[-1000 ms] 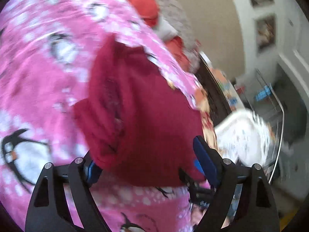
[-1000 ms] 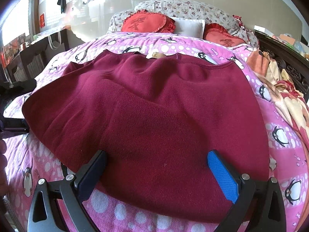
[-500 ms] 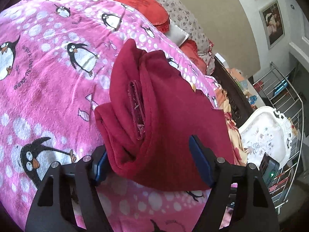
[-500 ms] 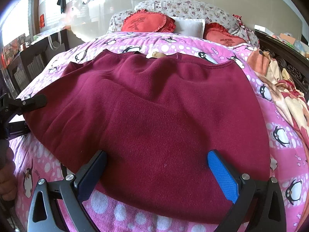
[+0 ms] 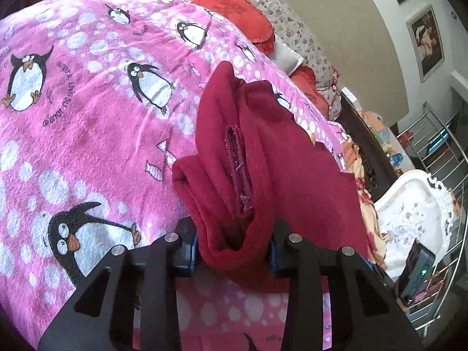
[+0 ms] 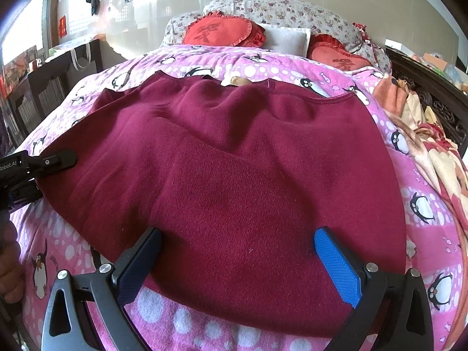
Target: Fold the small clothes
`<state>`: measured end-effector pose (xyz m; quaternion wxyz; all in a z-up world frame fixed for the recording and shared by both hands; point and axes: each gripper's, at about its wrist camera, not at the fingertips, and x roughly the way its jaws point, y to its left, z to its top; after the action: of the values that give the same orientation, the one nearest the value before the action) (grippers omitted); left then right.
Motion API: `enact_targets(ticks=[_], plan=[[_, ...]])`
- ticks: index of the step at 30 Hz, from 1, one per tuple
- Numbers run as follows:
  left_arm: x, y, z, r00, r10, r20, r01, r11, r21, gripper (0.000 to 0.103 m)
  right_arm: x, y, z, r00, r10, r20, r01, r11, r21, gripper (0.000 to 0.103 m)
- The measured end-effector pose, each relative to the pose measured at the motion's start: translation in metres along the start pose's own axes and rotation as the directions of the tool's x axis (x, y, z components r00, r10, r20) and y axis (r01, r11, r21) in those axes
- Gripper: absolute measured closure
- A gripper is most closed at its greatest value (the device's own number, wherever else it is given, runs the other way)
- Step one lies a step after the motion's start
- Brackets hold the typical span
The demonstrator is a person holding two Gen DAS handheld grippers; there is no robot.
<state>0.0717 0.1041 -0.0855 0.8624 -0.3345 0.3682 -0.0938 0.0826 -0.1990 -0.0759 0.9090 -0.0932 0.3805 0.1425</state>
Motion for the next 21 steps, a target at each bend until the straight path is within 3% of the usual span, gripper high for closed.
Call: enact_targets(ticks=[21], plan=[[0.0042, -0.0037, 0.0023, 1.000, -0.004, -0.015, 0.005, 0.999, 0.037, 0.059, -0.0013, 0.0038, -0.0007, 1.000, -0.014, -0.004, 0.014, 1.000, -0.007, 0.000]])
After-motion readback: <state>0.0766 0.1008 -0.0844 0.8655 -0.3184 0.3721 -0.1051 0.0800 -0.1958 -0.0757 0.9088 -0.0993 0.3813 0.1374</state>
